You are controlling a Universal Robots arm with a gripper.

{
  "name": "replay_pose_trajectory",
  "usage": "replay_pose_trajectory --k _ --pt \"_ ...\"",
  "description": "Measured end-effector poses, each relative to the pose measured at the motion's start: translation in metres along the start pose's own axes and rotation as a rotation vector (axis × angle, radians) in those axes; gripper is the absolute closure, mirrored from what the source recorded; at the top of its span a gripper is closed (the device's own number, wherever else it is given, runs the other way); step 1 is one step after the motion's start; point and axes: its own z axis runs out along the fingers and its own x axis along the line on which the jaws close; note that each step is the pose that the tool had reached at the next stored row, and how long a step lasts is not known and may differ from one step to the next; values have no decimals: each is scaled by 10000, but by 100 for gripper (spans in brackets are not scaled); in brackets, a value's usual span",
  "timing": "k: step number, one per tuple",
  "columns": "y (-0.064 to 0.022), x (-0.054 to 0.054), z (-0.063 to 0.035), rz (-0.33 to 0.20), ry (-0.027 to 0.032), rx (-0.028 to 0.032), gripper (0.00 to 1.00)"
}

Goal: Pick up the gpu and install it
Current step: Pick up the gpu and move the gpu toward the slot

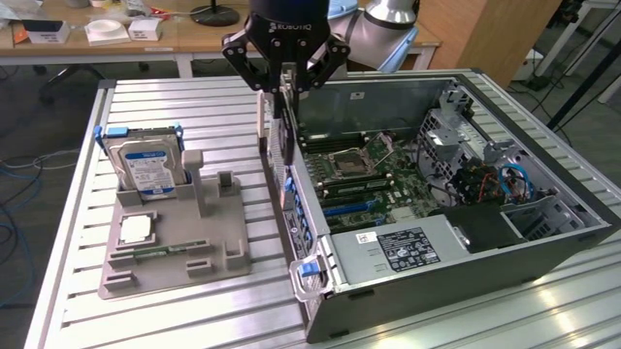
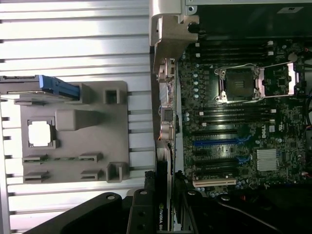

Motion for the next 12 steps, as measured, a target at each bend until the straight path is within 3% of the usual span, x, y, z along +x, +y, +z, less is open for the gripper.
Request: replay_pose_trajectory --k 12 --pt "4 -35 1 0 1 0 74"
